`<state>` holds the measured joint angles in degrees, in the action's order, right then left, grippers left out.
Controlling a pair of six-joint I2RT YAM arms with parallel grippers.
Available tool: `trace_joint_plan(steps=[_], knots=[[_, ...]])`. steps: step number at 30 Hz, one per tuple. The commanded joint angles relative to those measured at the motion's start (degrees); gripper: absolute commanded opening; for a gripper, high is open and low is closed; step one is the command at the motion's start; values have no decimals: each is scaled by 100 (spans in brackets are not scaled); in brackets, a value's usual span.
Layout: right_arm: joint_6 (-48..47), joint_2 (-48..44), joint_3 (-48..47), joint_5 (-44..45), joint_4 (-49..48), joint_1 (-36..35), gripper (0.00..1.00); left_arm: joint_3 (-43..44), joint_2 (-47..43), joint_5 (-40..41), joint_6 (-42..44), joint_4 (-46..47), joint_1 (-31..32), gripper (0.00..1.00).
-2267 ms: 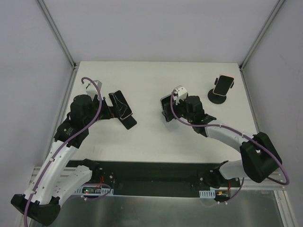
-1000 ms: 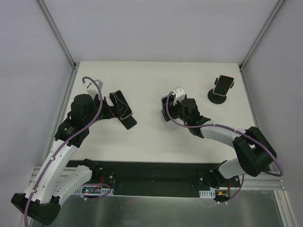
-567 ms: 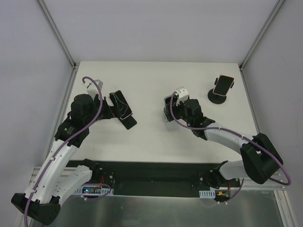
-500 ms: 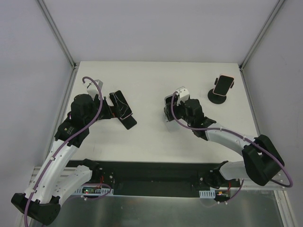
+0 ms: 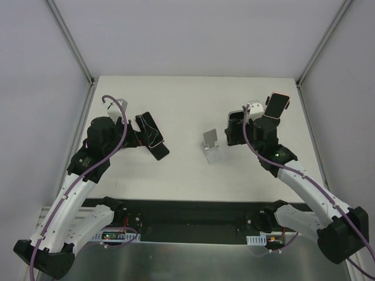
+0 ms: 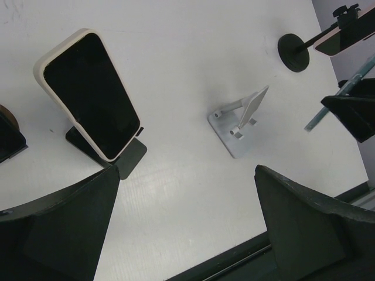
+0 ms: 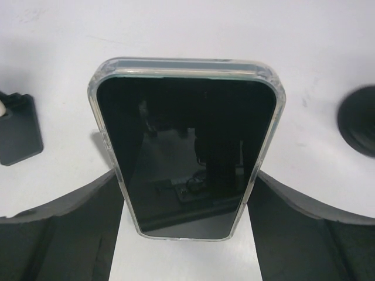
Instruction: Remove the phone from the phone stand
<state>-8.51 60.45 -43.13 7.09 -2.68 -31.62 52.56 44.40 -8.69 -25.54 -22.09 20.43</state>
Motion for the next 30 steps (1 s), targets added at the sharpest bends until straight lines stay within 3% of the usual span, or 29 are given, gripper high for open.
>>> trace_joint_plan(steps=[1, 7, 15, 30], knots=[[508, -682, -310, -50, 1503, 638, 20, 79, 68, 60, 269, 196, 14, 99], [447, -868, -652, -314, 3155, 1122, 20, 229, 271, 51, 444, 196, 5, 99], [403, -52, -925, -657, 4389, 1518, 22, 229, 438, 25, 585, 301, 14, 99], [386, 1487, -459, -859, 3126, 1615, 24, 18, 43, -194, 506, 337, 5, 99]])
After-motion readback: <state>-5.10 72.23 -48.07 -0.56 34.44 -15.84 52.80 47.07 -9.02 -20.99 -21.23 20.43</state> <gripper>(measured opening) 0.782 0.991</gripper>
